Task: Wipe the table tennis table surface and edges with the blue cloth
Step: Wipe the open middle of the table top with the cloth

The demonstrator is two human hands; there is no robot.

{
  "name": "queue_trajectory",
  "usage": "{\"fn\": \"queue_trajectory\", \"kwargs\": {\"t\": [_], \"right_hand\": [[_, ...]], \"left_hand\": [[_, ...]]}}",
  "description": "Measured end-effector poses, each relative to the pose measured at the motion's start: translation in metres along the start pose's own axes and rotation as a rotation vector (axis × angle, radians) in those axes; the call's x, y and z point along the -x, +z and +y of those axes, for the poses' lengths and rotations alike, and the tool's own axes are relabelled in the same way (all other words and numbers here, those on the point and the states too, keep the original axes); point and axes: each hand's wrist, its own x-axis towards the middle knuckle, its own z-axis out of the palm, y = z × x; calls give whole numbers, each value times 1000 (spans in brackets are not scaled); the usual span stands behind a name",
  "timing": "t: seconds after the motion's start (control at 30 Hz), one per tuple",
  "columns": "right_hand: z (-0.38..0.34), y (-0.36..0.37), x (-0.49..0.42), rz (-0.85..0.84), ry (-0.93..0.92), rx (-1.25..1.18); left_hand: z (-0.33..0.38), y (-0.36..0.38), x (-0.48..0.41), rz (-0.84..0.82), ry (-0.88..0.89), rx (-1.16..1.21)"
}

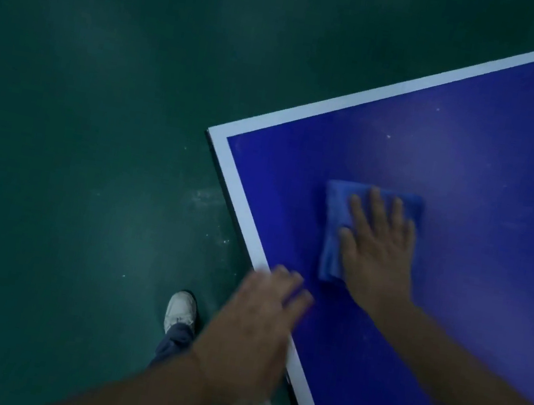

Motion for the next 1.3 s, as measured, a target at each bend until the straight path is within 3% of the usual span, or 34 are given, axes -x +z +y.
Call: {"fn": "queue_trajectory", "kwargs": {"t": [0.13, 0.2, 0.27, 0.37, 0.4, 0.47, 0.57, 0.63, 0.7, 0.8, 0.83, 0.87, 0.93, 1.03, 1.13, 1.2, 1.3], "right_hand": [[21, -4, -14, 91, 651, -52], [-2, -8, -58, 129, 894, -186], [-44, -4, -102, 122, 788, -223], [-82, 0, -125, 78, 256, -89], [-70, -1, -123, 65, 196, -54], [-18, -1, -101, 85, 344, 11], [53, -14, -71, 107, 905, -130], [43, -17, -97, 152, 1121, -201], [-6, -14, -143, 165, 938, -188], [-86, -6, -183, 118, 286, -112], [-91, -7, -181, 86, 167, -91], [-82, -8, -172, 76, 125, -83], [-37, -7, -136, 85, 233, -33], [36, -11, -88, 105, 693, -71], [39, -17, -124, 127, 1036, -226], [5, -20, -164, 123, 886, -211], [-55, -12, -178, 76, 269, -108]], "left_hand": [[-81, -49, -60, 100, -383, -127], [-104, -64, -110, 176, -467, -131], [-120, -67, -151, 200, -506, -133], [-127, -56, -175, 107, -517, -208], [-128, -54, -175, 83, -508, -226], [-128, -54, -174, 71, -497, -227], [-127, -55, -174, 78, -493, -221], [-126, -56, -176, 67, -501, -228], [-127, -56, -176, 61, -500, -239], [-130, -57, -178, 55, -497, -242], [-130, -57, -178, 47, -494, -242], [-129, -57, -177, 37, -492, -244], [-128, -57, -177, 26, -491, -259], [-127, -56, -177, 28, -496, -266], [-125, -57, -178, 21, -505, -266], [-125, -57, -178, 18, -500, -269], [-128, -56, -176, 28, -474, -272]]}}
